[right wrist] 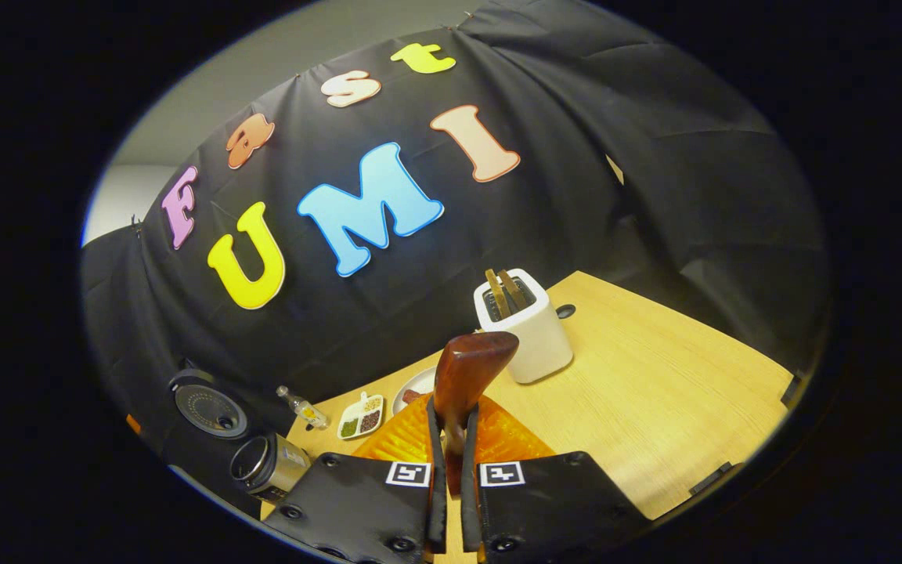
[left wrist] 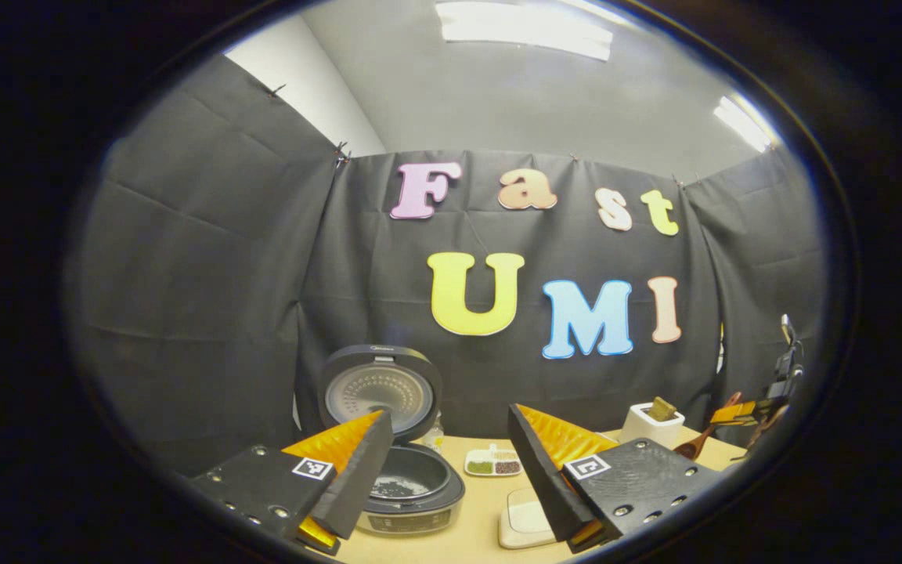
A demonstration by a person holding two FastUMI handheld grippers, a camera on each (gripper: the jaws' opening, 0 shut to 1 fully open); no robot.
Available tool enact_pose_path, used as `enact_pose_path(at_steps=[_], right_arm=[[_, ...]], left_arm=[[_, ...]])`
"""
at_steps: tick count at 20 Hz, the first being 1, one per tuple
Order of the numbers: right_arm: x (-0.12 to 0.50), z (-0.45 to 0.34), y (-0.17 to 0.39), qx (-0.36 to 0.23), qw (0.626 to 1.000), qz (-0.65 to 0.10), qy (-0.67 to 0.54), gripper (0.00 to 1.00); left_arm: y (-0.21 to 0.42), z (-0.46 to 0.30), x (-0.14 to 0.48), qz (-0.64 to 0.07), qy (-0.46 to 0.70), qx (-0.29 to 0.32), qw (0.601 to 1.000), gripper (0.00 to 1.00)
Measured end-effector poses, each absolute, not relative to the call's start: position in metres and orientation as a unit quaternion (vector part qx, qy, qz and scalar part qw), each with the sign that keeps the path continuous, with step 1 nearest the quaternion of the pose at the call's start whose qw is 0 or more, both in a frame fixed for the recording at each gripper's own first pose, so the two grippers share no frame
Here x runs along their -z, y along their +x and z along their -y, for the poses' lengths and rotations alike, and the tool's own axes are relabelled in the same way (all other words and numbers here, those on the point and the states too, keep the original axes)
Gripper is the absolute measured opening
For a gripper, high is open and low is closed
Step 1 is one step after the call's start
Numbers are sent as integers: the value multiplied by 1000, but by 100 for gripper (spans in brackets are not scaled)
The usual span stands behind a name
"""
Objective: Close the left gripper, press the button to open the rice cooker; take a wooden spoon from the chopstick holder with the right hand, scoop a spoonful of rice and pour it into the rice cooker, then put the wooden spoon back into the chopstick holder.
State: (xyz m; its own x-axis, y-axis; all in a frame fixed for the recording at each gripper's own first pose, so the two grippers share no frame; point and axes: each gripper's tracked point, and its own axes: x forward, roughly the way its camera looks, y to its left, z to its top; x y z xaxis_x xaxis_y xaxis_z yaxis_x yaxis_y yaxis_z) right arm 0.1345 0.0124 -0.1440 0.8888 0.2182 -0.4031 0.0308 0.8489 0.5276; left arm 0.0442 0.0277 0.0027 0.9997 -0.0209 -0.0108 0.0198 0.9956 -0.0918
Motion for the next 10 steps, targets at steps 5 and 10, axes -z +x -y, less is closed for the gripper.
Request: enact_pose_path(at_steps=[5,10], right_arm=[[179,-8,130,-46,934,-253,249,9],[213,-15,126,-48,928,-279,242,9]], left_arm=[[43,-16,-1,-12,-33,9,999,91],[43,-11,1,-16,-26,3,1000,89]])
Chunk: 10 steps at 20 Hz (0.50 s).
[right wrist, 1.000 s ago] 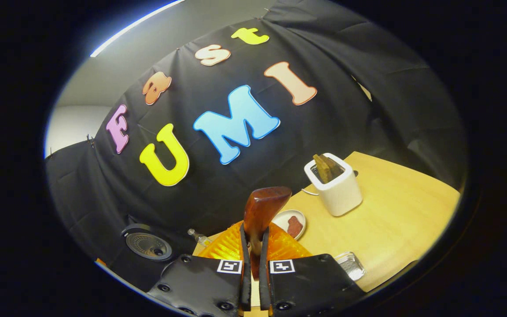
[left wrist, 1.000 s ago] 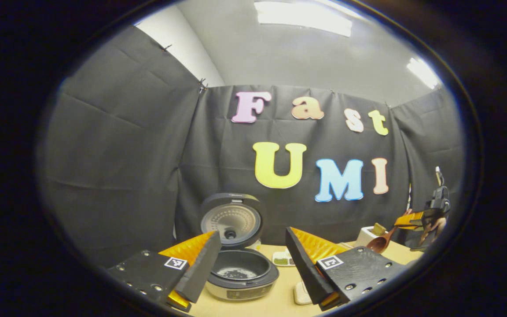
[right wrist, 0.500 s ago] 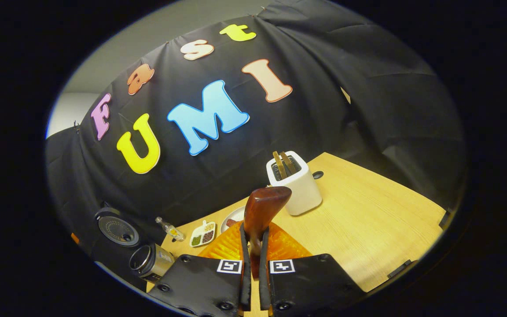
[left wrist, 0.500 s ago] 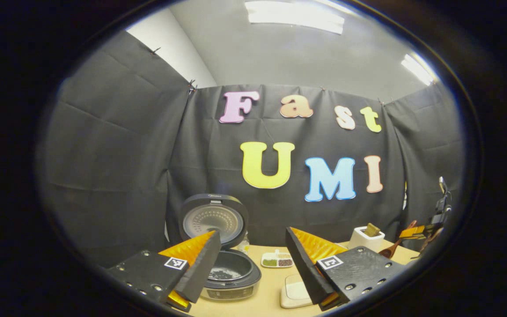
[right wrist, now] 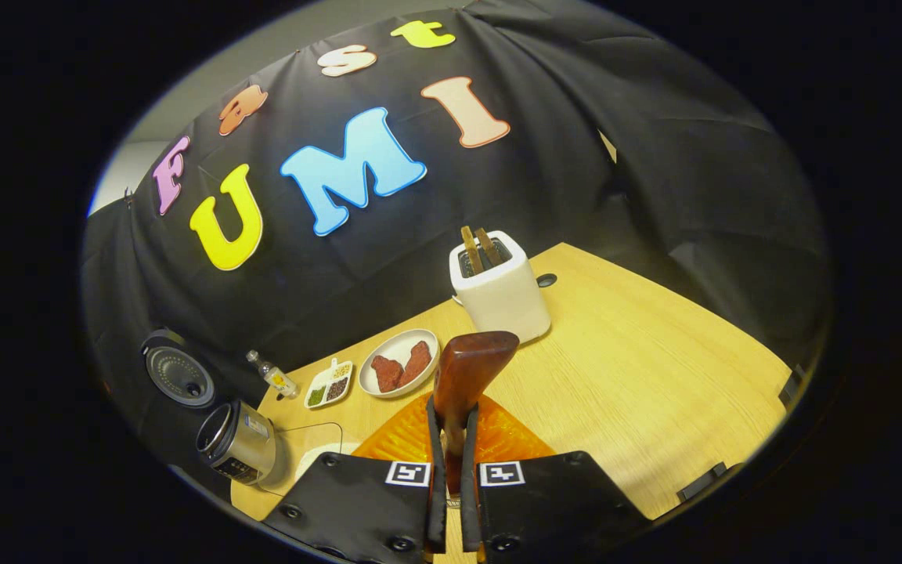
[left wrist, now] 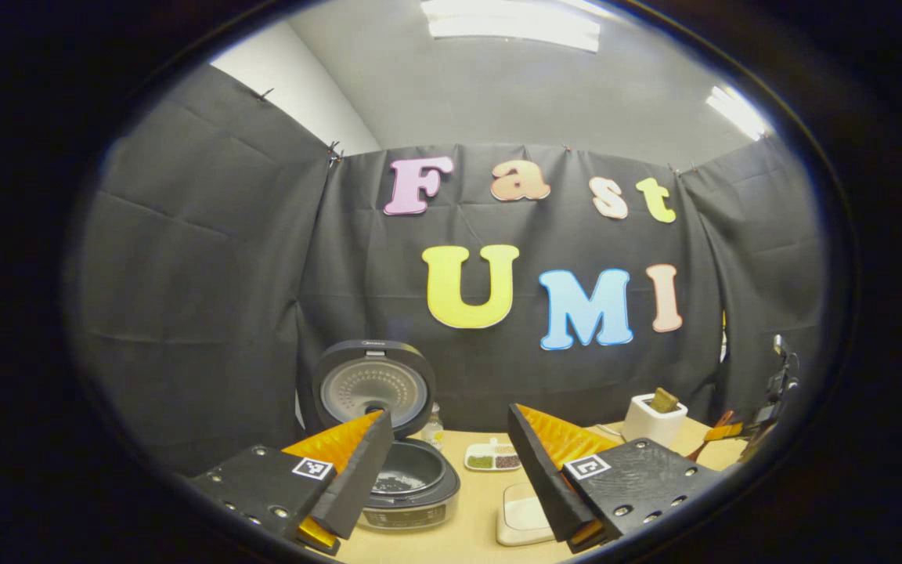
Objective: Close the left gripper, press the button to open the rice cooker; take a wooden spoon from the chopstick holder with the right hand, scoop a spoonful of rice and pour it into the rice cooker, then put the wooden spoon back into the chopstick holder.
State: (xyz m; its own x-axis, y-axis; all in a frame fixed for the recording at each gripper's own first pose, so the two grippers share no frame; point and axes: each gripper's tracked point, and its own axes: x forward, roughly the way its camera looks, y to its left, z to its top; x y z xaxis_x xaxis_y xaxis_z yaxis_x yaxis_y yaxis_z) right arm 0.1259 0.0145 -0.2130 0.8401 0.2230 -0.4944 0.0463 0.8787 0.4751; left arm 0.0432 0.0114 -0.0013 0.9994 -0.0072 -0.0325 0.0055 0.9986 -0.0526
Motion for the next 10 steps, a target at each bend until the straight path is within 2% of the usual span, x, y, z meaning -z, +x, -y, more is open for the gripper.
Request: enact_pose_path(at_steps=[7,10], right_arm=[[238,-25,122,-59,925,-300,226,11],[240,-26,120,-71,922,-303,230,18]], left_arm=[[45,-6,4,-22,-22,-11,999,91],[48,1,2,-22,-20,-15,999,89]])
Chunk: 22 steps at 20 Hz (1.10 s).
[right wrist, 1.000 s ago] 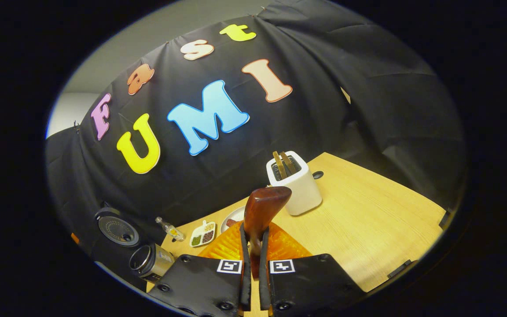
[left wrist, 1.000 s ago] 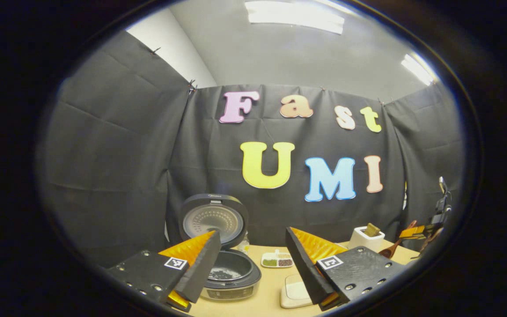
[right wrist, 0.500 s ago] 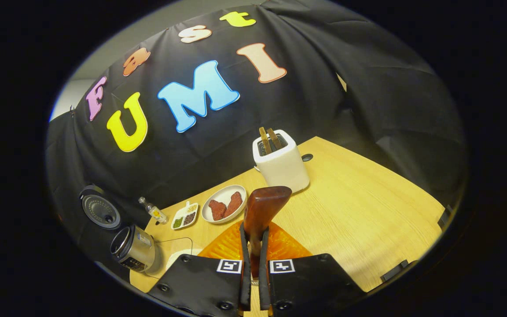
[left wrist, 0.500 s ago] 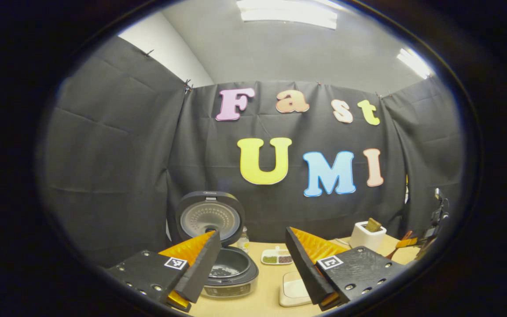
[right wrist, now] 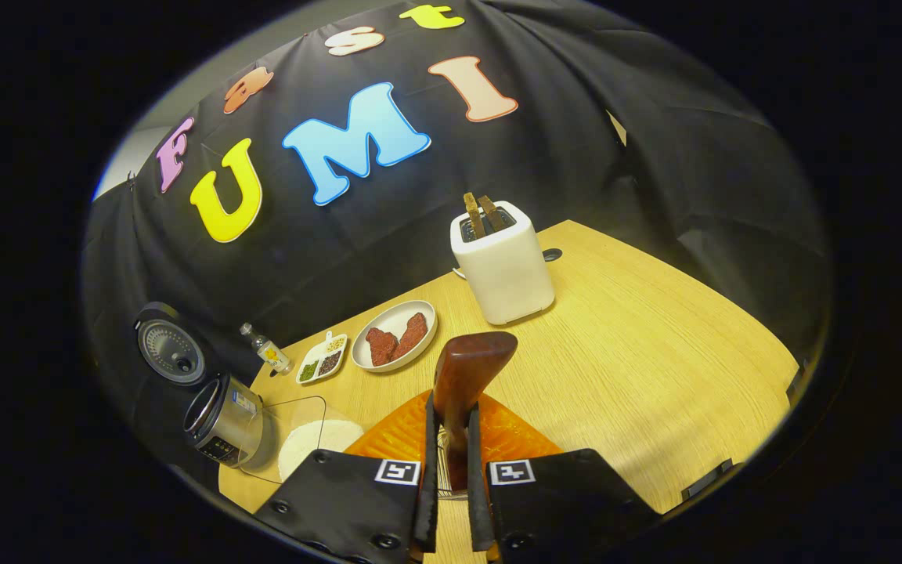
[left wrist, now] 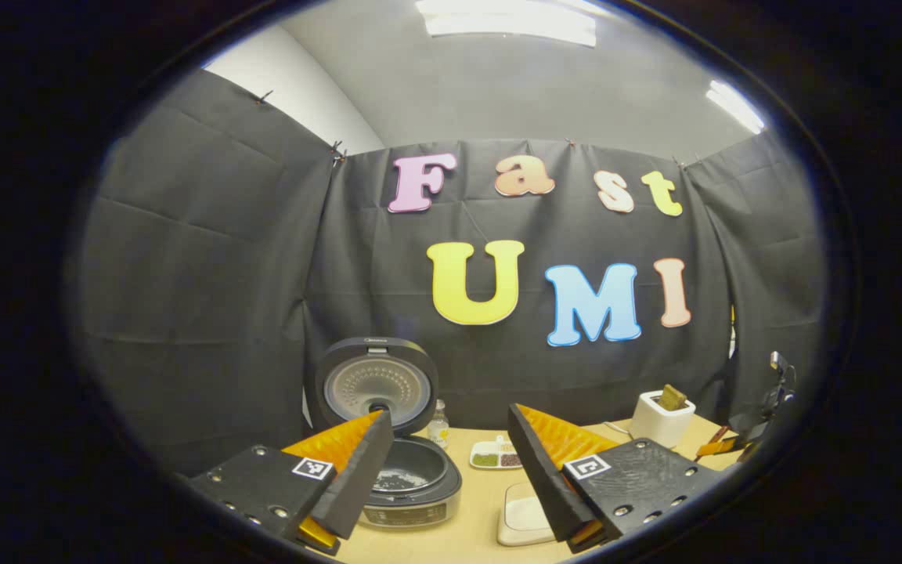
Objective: Close the left gripper, press the button to open the rice cooker; take a wooden spoon from the chopstick holder with the right hand, scoop a spoonful of rice and pour it into the rice cooker, then put the wooden spoon back into the chopstick holder.
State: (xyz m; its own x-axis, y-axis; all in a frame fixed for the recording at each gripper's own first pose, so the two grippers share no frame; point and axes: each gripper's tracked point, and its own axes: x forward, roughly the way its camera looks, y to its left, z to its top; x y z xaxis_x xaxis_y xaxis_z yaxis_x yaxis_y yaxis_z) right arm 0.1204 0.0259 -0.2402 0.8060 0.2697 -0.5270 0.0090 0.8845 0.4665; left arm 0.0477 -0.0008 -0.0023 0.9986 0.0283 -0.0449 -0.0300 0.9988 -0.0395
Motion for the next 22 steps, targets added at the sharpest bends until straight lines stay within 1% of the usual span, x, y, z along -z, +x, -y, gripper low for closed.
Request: enact_pose_path(at_steps=[1,2,3,4,5,6,7,8,12,13,17,22], right_arm=[[236,-22,119,-70,923,-299,231,20],[234,-20,121,-71,925,-295,230,18],[233,-15,120,-70,926,-295,225,29],[231,-12,123,-71,929,-290,220,52],[225,-5,124,-70,934,-282,211,68],[218,2,123,-69,940,-271,198,95],[210,12,125,-65,947,-260,178,100],[202,19,126,-66,954,-246,158,98],[151,31,129,-75,976,-188,85,98],[136,32,128,-76,980,-172,72,98],[99,25,118,-76,986,-138,46,98],[75,17,108,-46,993,-109,19,98]], left_arm=[[48,4,2,-21,-19,-16,999,89],[49,6,0,-21,-19,-17,999,89],[49,8,0,-21,-18,-20,999,89],[50,11,-2,-21,-18,-22,999,89],[51,12,-3,-20,-18,-24,999,89],[52,14,-5,-19,-16,-27,999,89],[53,14,-5,-20,-14,-30,999,89],[54,14,-7,-21,-10,-34,999,89],[73,1,-15,-25,13,-44,999,89],[81,-4,-18,-27,15,-45,999,90],[132,-37,-35,-32,15,-53,998,91],[216,-87,-51,-32,-7,-55,998,89]])
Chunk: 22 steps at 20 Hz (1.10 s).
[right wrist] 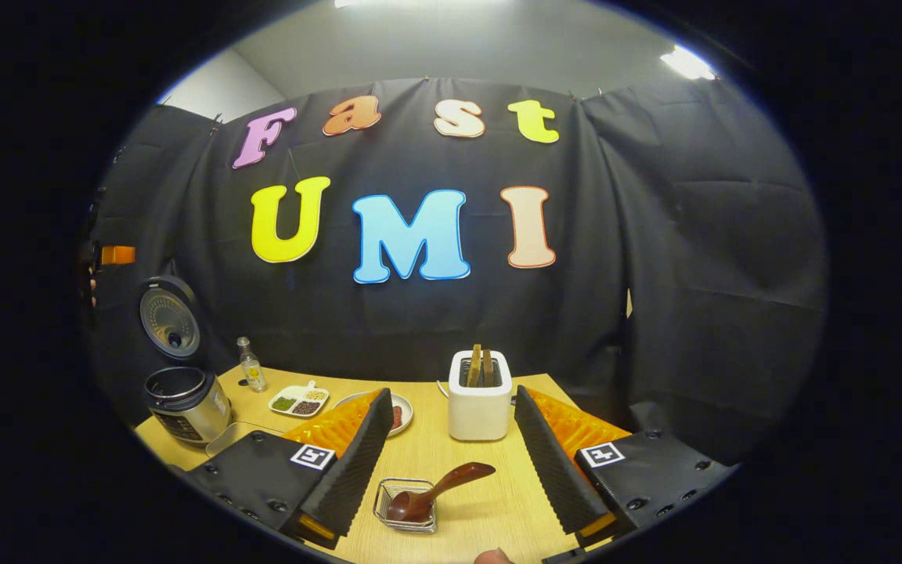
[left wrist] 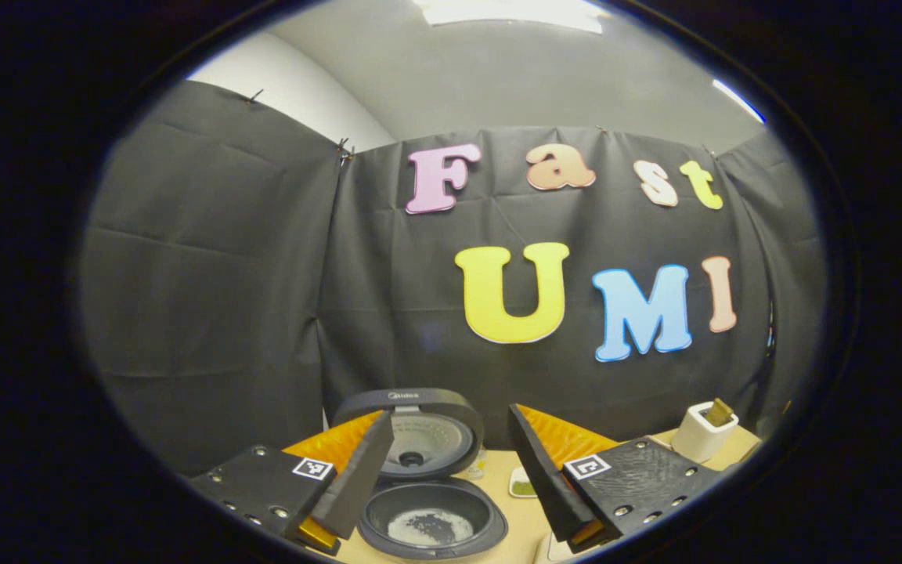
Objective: Close the left gripper, press the button to open the rice cooker; take a wooden spoon from the chopstick holder with the right hand, scoop a spoonful of rice and pour it into the rice cooker, then put the wooden spoon back into the chopstick holder.
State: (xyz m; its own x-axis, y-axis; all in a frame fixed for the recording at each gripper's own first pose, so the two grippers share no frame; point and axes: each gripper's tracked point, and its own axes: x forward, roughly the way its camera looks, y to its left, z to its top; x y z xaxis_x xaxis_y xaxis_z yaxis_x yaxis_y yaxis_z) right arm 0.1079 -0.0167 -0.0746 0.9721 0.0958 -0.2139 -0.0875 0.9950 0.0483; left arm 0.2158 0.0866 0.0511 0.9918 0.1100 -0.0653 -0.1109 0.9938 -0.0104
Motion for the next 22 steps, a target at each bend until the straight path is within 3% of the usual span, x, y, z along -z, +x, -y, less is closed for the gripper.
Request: enact_pose_path(at_steps=[5,10,15,22], right_arm=[[76,1,101,-14,993,-115,6,98],[81,-17,96,-1,992,-127,-7,99],[84,-31,89,1,991,-134,-10,99],[83,-48,93,-28,991,-131,-11,99]], left_arm=[[307,-132,-44,-37,-6,-61,997,89],[373,-176,5,-78,-20,-79,994,89],[380,-187,37,-102,-52,-81,990,92],[343,-167,44,-101,-32,-66,992,95]])
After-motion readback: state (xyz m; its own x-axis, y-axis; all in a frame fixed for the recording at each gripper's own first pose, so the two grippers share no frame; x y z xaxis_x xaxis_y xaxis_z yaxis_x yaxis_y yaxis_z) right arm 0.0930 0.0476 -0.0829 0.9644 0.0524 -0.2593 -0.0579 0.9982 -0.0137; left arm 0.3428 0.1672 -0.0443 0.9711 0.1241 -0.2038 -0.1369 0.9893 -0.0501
